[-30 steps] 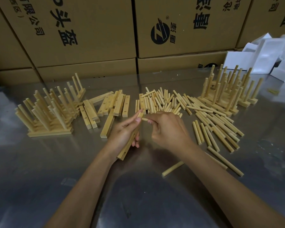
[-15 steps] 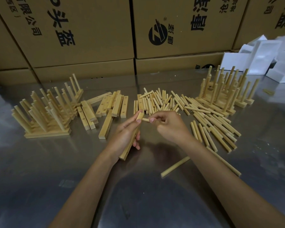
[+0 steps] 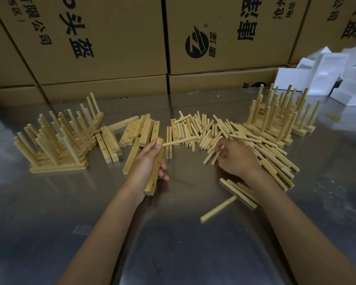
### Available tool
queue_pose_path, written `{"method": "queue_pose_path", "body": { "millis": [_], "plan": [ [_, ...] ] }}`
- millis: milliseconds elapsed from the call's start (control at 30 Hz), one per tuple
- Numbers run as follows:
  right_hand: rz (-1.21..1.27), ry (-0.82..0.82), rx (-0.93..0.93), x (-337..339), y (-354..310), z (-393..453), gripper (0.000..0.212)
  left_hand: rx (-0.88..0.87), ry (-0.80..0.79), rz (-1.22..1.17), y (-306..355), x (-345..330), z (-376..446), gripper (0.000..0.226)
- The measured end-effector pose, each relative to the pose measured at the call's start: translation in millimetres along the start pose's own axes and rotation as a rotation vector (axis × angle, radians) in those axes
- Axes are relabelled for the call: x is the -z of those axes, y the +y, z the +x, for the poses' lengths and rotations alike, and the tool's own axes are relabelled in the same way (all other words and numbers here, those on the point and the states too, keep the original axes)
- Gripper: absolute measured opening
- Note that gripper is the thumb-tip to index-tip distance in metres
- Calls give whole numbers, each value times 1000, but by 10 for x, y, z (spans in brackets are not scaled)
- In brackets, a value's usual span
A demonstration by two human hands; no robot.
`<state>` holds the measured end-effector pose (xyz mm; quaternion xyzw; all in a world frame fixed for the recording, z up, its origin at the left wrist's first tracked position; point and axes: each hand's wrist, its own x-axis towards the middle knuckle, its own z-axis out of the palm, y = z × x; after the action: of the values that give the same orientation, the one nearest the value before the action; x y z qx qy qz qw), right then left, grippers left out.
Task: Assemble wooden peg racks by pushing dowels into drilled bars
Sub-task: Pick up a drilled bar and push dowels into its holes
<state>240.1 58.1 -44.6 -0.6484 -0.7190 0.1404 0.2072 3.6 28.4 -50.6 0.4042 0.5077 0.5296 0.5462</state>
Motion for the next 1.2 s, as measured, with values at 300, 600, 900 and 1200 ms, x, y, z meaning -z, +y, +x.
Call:
{"method": "queue_pose_path", "body": {
  "millis": [300,600,900,1200],
  "plan": [
    [56,-162,223,124,-139,-64,17,32,48,-89,12,40,25,35],
    [248,-13,586,-177,-826,-427,14,35,13,-92,5,-6,-21,30],
    [290,-21,512,-114,-763,-373,8,62,42,-195,51,13,-29,37],
    [1011,-58,235,-122,-855,-394,12,108,1,-238,83,-9,-73,25]
  ]
}}
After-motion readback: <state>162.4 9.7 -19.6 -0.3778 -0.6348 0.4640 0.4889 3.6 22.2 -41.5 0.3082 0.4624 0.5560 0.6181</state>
